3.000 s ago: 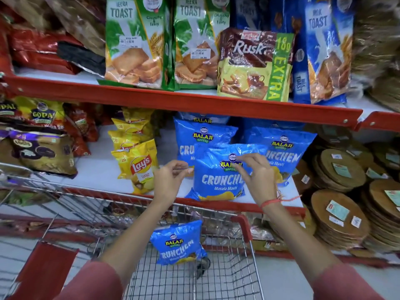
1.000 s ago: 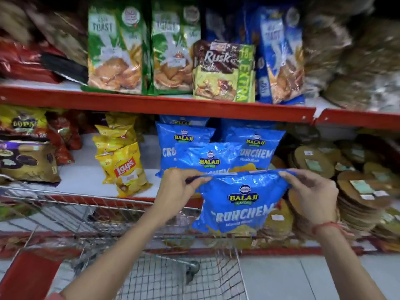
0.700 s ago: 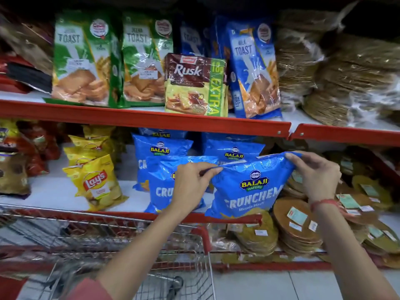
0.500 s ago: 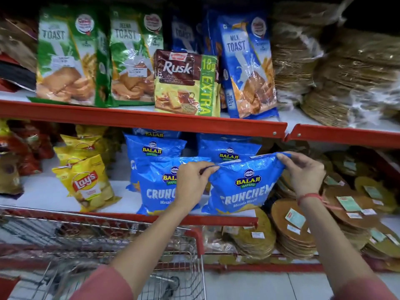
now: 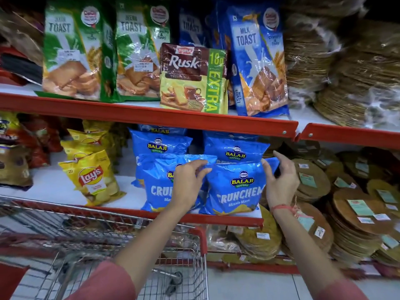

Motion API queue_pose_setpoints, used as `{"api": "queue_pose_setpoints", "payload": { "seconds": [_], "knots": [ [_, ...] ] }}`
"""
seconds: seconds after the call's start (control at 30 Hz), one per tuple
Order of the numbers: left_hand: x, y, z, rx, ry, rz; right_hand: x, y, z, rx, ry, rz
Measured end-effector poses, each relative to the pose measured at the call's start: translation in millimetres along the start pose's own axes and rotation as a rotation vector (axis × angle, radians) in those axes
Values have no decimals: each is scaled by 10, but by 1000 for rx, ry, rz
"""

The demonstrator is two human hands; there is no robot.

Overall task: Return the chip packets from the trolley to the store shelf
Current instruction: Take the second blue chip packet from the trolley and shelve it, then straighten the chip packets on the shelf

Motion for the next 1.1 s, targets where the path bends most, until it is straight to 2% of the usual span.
{"api": "queue_pose_setpoints", "payload": {
  "seconds": [0.1,0.27,0.33,0.47,0.53,0.63,0.8,0.93,1.1],
  "knots": [
    [210,142,-172,15,32,38,-290,411,-362,77,-62,-68],
    [772,381,-772,81,54,72,-1067,1141,-854,22,-273,-284],
    [1082,485,-1042,110,38,111,-1471,1449,-942,-63,-302,-399],
    [1842,717,-1749,257,-56,228,-2578,2262,-1108,-331,-361,-824],
    [2152,821,-2078,359,-141,279,-3000,2567,-1124,-484,-357,-965],
    [2396,943,-2427,528,-69,295,-3420,2738,-1193,-637,-367,-1017],
    [2238,941,-2836,714,219,71,-3738,2657,-1109,-682,-261,-924],
    [2142,879,-2892,708,376,8,-3890,2858,-1042,-710,-233,-989],
    [2403,713,-2972,657,422,67,-4124,3279,-1332,-630,-386,-1069]
  ]
}}
Point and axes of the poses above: each hand's wrist, its own y-axis away from the middle knuckle, its own x-axis out of the back of the hand, z = x × y, the point moved 9 cm from there along -y, towards the middle knuckle, and after that the axes turned 6 degrees about -x, right-handed, at the moved point
